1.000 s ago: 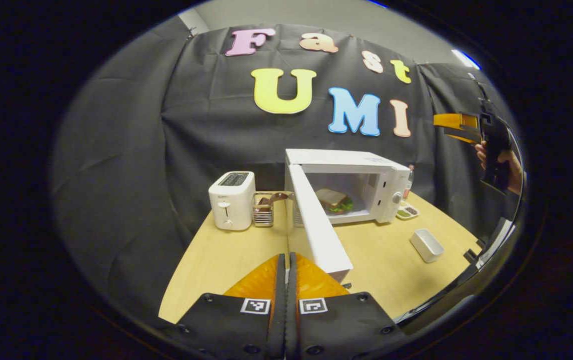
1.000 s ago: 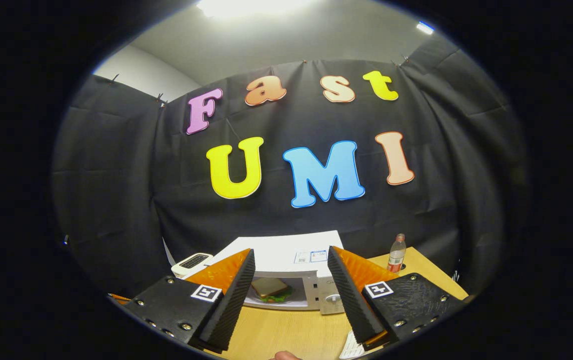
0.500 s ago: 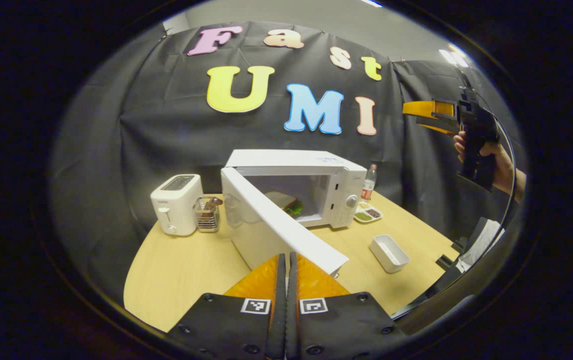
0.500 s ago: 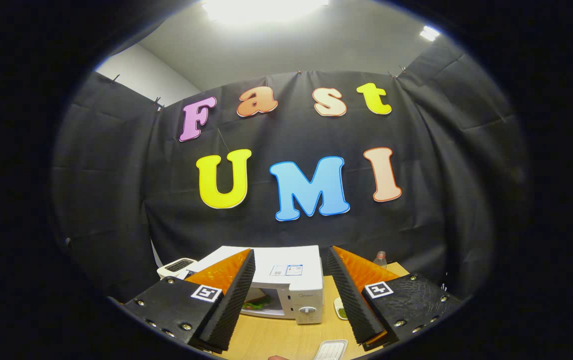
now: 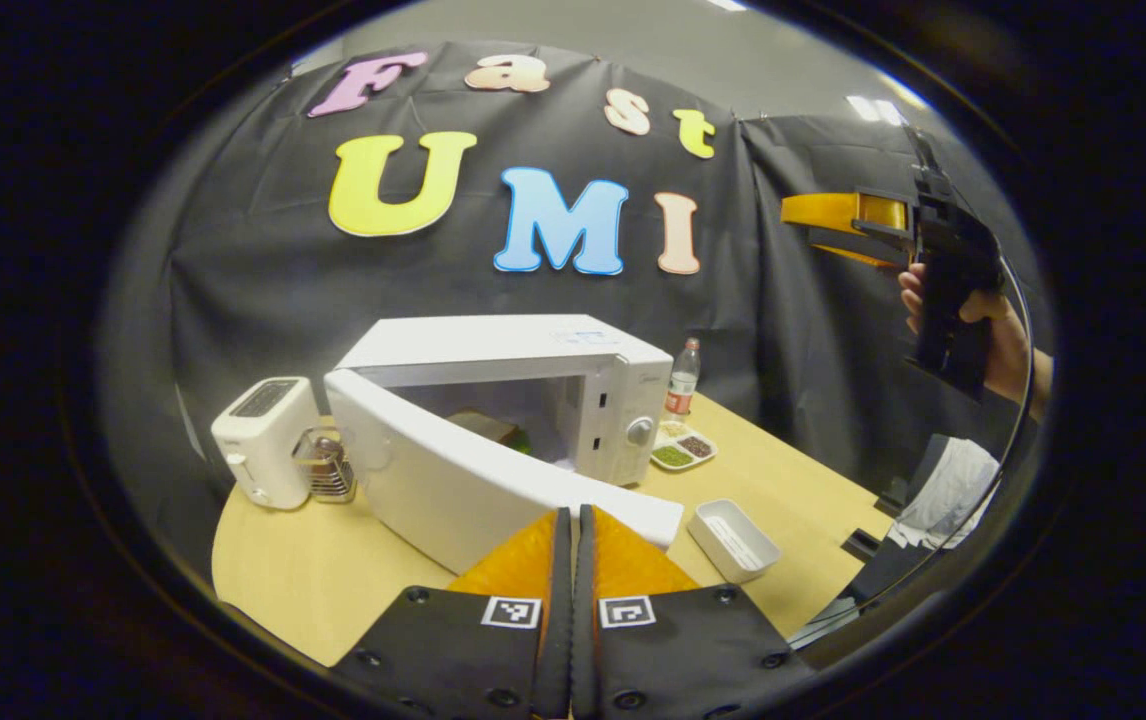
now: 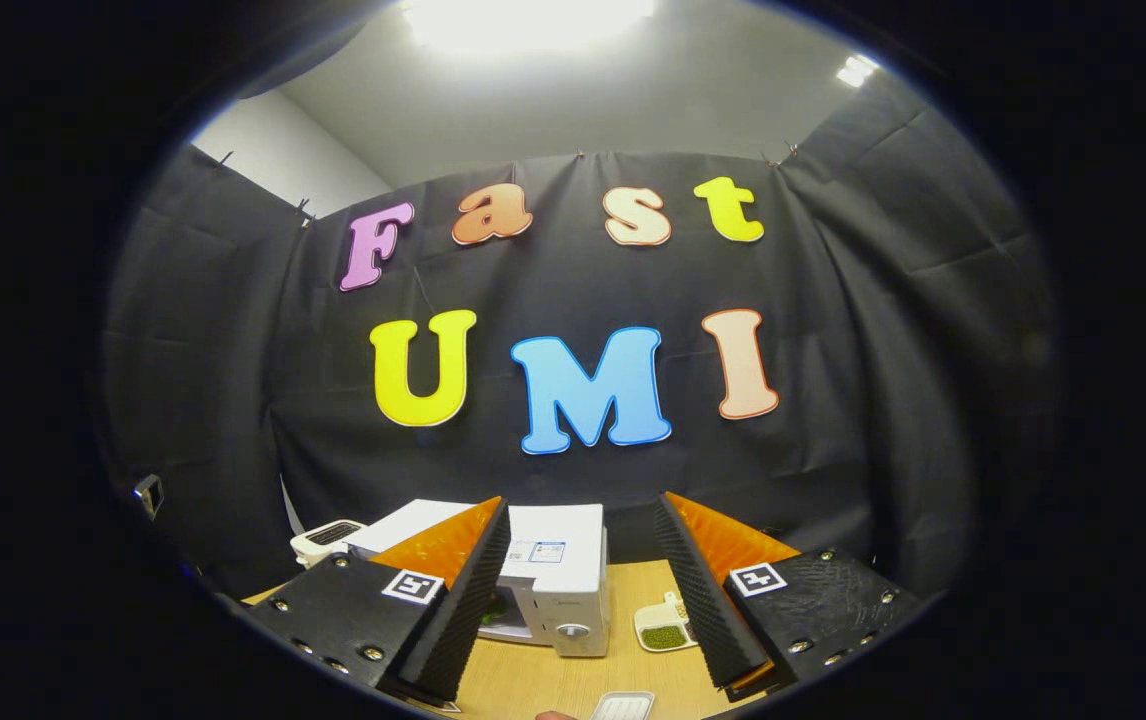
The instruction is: Open the microwave oven with the left hand, put the food in, and close the microwave oven.
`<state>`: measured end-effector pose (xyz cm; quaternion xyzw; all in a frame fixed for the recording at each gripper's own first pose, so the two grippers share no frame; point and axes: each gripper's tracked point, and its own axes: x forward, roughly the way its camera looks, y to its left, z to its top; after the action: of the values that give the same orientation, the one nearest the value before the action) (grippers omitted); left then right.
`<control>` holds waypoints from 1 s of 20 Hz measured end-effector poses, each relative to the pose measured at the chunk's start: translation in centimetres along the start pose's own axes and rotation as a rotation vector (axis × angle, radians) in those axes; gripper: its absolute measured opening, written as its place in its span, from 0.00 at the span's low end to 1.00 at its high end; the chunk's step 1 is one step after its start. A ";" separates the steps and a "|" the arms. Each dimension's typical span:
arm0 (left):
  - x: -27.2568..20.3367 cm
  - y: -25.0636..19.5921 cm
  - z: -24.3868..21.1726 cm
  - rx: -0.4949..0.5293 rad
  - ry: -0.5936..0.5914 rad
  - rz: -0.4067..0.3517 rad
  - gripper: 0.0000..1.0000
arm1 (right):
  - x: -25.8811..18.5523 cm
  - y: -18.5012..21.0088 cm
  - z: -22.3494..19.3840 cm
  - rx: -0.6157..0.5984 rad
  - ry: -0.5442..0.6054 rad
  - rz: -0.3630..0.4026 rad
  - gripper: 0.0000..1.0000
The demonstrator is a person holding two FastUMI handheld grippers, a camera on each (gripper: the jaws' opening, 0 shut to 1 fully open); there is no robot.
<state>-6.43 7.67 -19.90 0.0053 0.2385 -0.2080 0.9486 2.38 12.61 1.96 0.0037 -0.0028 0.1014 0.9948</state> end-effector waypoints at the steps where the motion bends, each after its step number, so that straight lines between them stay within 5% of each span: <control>1: 0.8 -0.2 0.2 0.003 -0.001 -0.011 0.07 | 0.0 0.0 0.1 -0.010 -0.008 -0.002 0.89; 20: 16.3 -1.7 5.2 0.020 -0.039 -0.099 0.07 | -1.0 -3.6 -0.5 -0.086 -0.014 -0.106 0.89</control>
<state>8.30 -0.83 -22.54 -0.0013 0.2180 -0.2573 0.9414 2.11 8.88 1.46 -0.0384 -0.0139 0.0481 0.9980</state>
